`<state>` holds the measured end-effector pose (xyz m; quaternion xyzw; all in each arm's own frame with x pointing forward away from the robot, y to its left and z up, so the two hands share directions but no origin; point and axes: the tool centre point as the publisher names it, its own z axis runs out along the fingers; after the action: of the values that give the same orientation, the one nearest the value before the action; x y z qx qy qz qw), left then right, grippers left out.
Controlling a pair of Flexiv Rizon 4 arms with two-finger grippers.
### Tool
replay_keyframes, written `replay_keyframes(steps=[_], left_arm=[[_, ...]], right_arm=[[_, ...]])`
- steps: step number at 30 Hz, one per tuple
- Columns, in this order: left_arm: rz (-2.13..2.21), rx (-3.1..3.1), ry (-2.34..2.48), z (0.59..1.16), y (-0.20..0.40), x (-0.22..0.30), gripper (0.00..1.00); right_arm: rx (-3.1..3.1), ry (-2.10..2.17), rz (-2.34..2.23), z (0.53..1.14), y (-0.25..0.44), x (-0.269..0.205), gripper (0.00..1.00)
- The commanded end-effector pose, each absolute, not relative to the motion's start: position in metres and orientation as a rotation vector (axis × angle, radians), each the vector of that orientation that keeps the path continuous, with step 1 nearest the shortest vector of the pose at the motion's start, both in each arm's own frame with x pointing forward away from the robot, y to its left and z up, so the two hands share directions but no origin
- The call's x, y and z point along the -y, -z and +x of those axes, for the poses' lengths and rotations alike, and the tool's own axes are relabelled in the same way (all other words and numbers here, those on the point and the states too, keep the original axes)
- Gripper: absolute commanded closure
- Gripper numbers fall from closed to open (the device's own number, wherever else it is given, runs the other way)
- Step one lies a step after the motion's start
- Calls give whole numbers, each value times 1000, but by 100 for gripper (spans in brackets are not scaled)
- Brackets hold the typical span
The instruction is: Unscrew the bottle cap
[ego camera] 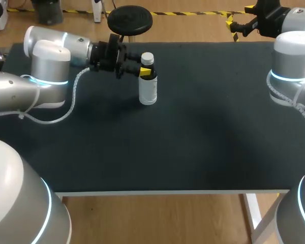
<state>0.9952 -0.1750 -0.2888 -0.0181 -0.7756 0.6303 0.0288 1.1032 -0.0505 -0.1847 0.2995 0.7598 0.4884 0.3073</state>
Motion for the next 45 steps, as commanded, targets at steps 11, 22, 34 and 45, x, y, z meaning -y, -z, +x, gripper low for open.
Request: replay_keyframes(steps=[11,22,34,45], left_arm=[[-69,2380,-1970,996,289,175,100],[-94,2383,-1988,996,287,174,100],[-104,2378,-1978,996,287,174,100],[-105,2385,-1953,997,287,174,100]], right_arm=[[-2010,-1293,792,1104,185,51,0],[-2010,-1293,792,1104,185,51,0],[-2010,-1293,792,1104,185,51,0],[-2010,-1293,792,1104,185,51,0]])
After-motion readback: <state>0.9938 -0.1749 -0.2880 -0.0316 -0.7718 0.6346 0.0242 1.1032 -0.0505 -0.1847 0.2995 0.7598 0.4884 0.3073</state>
